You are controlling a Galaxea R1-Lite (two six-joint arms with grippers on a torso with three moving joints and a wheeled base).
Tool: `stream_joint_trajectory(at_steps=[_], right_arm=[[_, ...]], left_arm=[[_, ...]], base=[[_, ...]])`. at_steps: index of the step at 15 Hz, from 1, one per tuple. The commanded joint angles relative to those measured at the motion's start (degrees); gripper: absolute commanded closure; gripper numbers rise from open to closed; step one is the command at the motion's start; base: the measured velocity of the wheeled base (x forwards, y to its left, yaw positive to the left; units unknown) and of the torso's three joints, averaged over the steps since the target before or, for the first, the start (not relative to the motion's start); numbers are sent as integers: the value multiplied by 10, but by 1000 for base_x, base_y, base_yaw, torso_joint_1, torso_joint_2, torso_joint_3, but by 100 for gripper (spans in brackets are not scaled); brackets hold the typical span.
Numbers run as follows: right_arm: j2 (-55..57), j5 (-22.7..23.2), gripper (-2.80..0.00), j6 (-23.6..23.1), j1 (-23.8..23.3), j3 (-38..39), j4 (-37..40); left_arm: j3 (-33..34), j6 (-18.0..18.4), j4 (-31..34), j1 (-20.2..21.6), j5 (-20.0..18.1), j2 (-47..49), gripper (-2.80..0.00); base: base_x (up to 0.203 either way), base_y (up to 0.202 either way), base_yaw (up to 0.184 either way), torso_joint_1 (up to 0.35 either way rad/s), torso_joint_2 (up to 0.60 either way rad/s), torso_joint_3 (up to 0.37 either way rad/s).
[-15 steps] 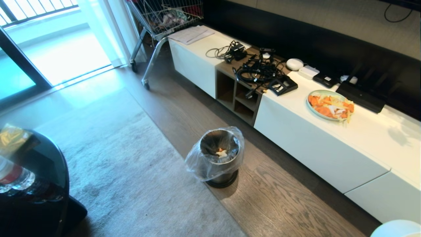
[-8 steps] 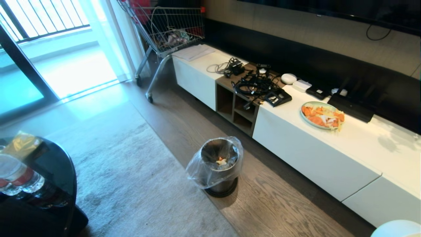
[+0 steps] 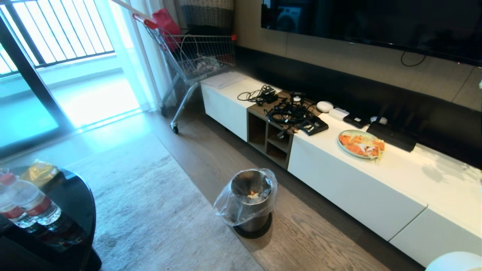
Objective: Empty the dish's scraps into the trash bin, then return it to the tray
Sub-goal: Put the bowl back to the table
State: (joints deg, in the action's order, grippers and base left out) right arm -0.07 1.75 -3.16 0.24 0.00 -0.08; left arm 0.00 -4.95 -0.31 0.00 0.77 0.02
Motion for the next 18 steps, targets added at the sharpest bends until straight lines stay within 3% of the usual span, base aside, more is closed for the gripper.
stream_joint_trajectory(at_steps=[1, 18], right_arm=[[1, 0, 0, 0, 0, 0, 0], [1, 0, 0, 0, 0, 0, 0]], left_arm=[[0, -1, 0, 0, 0, 0, 0], [0, -1, 0, 0, 0, 0, 0]], base=[[0, 0, 0, 0, 0, 0], [0, 0, 0, 0, 1, 13]])
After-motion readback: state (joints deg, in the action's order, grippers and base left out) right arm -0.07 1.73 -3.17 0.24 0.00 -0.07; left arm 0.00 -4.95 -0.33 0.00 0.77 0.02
